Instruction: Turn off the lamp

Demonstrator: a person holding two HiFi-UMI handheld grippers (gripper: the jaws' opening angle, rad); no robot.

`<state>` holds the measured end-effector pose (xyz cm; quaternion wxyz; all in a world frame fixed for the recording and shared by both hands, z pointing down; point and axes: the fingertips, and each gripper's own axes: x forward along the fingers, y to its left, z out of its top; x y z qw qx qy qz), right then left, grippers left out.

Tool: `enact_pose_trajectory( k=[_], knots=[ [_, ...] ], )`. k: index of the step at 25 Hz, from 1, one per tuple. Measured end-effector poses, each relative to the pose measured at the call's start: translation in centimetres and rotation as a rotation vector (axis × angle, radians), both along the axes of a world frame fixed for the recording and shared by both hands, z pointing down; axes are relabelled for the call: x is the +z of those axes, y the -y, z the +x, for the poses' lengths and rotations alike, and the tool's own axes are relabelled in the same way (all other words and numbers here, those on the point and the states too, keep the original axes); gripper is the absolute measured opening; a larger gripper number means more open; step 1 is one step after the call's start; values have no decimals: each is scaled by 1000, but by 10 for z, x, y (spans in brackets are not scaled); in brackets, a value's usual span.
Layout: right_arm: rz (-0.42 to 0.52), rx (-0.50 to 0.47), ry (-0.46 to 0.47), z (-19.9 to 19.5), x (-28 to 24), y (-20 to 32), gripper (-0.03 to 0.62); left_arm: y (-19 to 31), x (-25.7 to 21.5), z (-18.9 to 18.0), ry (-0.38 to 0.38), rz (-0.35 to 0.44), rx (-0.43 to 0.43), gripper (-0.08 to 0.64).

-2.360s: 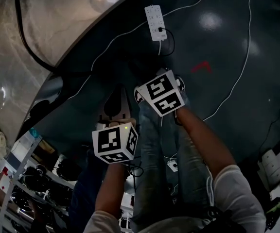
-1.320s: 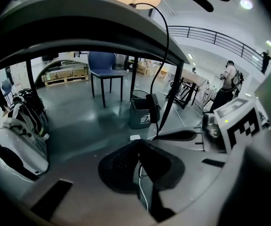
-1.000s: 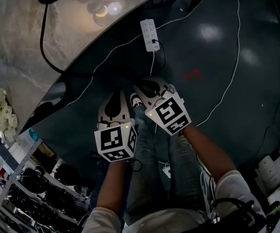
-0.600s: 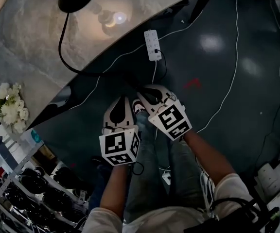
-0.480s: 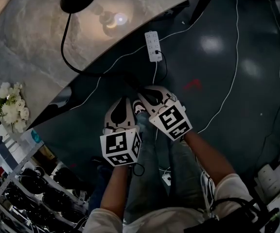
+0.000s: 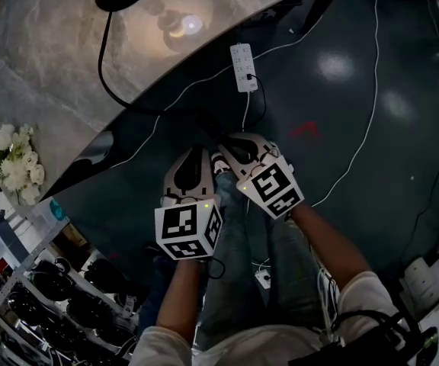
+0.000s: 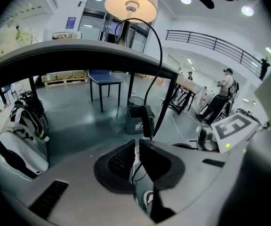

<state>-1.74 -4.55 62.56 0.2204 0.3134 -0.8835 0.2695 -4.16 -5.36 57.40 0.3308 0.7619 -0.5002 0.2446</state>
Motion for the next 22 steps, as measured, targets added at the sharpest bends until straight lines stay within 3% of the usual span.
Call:
enact_pose_trajectory(
  k=[22],
  knots=[
    [-7, -53, -10, -1, 5, -16, 15, 23, -15, 23, -69, 11, 79, 110]
  ],
)
